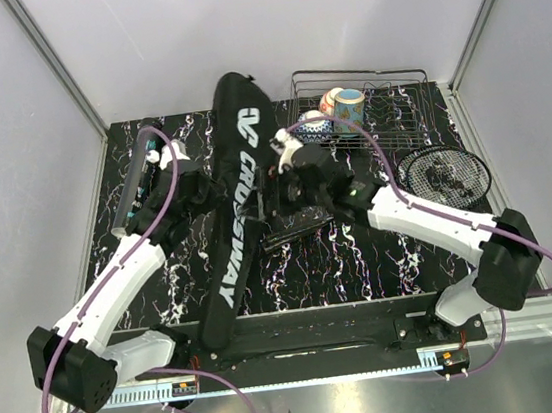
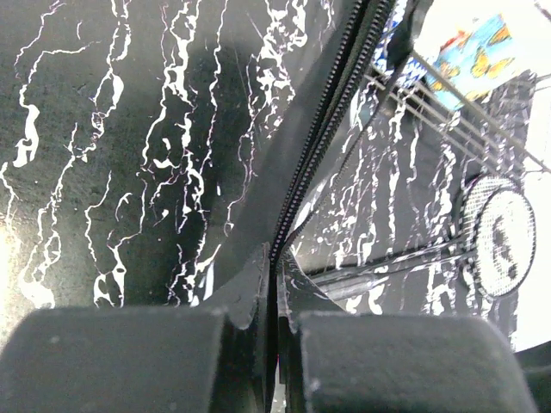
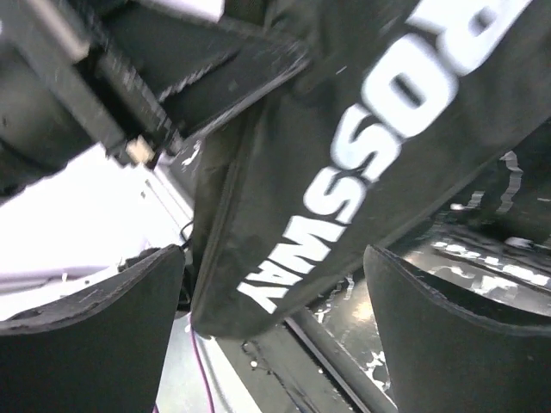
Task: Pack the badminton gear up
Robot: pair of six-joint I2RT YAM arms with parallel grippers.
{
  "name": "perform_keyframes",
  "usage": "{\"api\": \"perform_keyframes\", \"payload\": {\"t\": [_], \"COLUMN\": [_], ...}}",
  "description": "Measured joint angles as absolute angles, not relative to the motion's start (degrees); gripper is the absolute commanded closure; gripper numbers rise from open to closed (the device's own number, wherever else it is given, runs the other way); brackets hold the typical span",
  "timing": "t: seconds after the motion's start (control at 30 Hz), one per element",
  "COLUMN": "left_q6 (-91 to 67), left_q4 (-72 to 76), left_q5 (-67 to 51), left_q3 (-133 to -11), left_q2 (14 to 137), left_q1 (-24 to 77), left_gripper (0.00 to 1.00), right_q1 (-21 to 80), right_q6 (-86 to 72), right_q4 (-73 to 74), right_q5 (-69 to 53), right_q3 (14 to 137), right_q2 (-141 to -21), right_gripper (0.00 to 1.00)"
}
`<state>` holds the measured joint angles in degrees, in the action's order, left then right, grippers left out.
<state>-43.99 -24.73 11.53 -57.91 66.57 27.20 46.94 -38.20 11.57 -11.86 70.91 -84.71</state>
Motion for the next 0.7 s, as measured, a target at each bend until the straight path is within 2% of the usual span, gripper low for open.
{"api": "perform_keyframes", "payload": {"t": [0.1, 0.2, 0.23, 0.4, 0.43, 0.5, 0.57, 0.63, 0.7], "left_q6": [-46.8, -49.2, -49.8, -51.4, -51.5, -51.7, -51.7, -51.7, -51.5], "left_q4": [-24.7, -24.5, -24.3, -24.3, -24.3, -24.3, -24.3, -23.9, -23.5], "left_q5": [12.9, 14.2, 14.6, 15.9, 16.0, 16.3, 16.4, 16.5, 16.5], "left_q3": [-57.8, -57.0, -56.7, -56.5, -56.5, -56.3, -55.9, -55.0, -53.8], "left_q2": [64.4, 60.6, 59.5, 57.0, 57.0, 57.1, 57.1, 57.0, 57.0], "left_q1": [27.2, 27.2, 27.1, 27.0, 27.0, 27.0, 27.0, 27.0, 27.0], "left_gripper": [1.0, 1.0, 1.0, 1.0, 1.0, 1.0, 1.0, 1.0, 1.0], "right_q1": [51.9, 56.4, 57.6, 60.9, 61.1, 61.3, 61.2, 61.3, 61.3], "right_q6": [-38.5, -37.9, -37.4, -35.4, -35.1, -34.5, -33.8, -33.0, -32.4], "right_q4": [5.8, 2.3, 1.5, 0.8, 0.8, 1.3, 1.3, 2.0, 3.1], "right_q5": [-12.5, -12.6, -12.2, -8.5, -7.7, -6.3, -5.5, -5.1, -4.6], "right_q3": [68.4, 67.6, 67.6, 67.8, 67.8, 67.8, 67.8, 67.8, 67.7], "right_q2": [-85.4, -87.0, -87.7, -89.6, -89.7, -89.8, -89.6, -89.1, -87.8], "right_gripper": [0.13, 0.21, 0.26, 0.32, 0.31, 0.22, 0.09, 0.05, 0.05]}}
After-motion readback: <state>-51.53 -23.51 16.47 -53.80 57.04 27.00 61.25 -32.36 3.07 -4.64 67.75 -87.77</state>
